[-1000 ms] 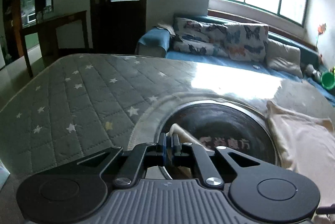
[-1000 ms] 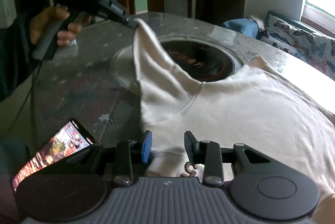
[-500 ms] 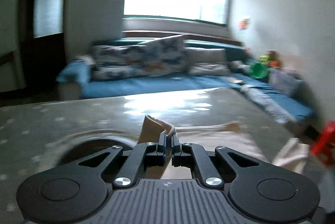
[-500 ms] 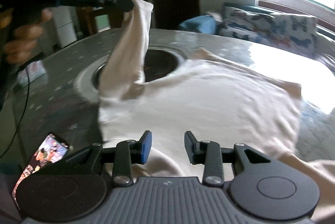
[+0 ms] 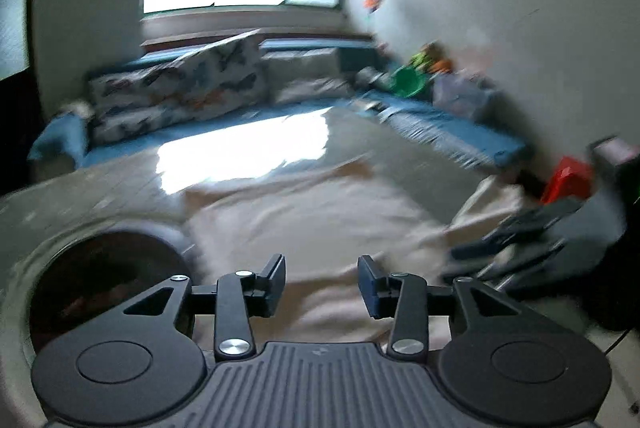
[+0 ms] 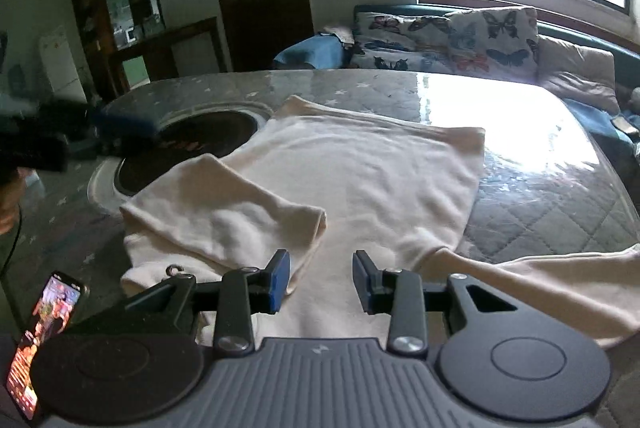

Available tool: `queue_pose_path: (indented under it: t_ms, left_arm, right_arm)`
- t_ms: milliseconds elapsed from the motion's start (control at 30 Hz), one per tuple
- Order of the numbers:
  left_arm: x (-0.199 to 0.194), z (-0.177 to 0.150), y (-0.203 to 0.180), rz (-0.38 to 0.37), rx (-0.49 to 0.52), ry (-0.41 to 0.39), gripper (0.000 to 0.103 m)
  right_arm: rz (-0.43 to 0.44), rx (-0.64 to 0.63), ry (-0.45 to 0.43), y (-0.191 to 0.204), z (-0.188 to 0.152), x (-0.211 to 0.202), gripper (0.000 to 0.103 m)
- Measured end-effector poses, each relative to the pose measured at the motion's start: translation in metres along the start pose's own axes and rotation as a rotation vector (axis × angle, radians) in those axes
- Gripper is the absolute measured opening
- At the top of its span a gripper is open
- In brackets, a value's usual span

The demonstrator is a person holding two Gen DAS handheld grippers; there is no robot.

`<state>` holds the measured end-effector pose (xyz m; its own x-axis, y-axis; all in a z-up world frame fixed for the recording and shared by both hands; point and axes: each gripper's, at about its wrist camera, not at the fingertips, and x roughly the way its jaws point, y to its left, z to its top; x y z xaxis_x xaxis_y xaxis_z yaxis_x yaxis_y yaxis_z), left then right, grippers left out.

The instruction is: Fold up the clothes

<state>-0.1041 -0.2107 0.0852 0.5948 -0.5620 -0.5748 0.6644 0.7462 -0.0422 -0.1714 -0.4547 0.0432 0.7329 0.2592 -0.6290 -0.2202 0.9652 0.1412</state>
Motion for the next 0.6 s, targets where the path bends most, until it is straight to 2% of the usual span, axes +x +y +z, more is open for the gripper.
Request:
queue_pose_path:
  t_ms: [133, 267, 433, 500, 567, 600]
  left_arm:
    - [0.002, -0.022, 0.023, 0.111, -0.003, 0.088, 0.042]
    - [0.008, -0.034, 0.022, 0.124, 0.040, 0.117, 0.043]
    - [0.015, -0.049, 0.021, 0.139, 0.093, 0.153, 0.043]
    - [0.015, -0.054, 0.023, 0.142, 0.100, 0.163, 0.043]
    - [0.015, -0.057, 0.025, 0.140, 0.085, 0.166, 0.043]
    - [0.015, -0.058, 0.026, 0.140, 0.079, 0.167, 0.043]
  right_arm:
    - [0.019, 0.005, -0.011, 0.003, 0.009, 0.011, 0.035]
    - [0.029, 0.013, -0.006, 0.004, 0.016, 0.035, 0.035]
    - [0.045, 0.041, 0.040, 0.004, 0.016, 0.061, 0.033]
    - [0.046, 0.030, 0.045, 0.009, 0.014, 0.064, 0.026]
    - [0.035, 0.014, 0.038, 0.012, 0.014, 0.063, 0.011]
    - [0.031, 0.010, 0.028, 0.013, 0.015, 0.061, 0.008]
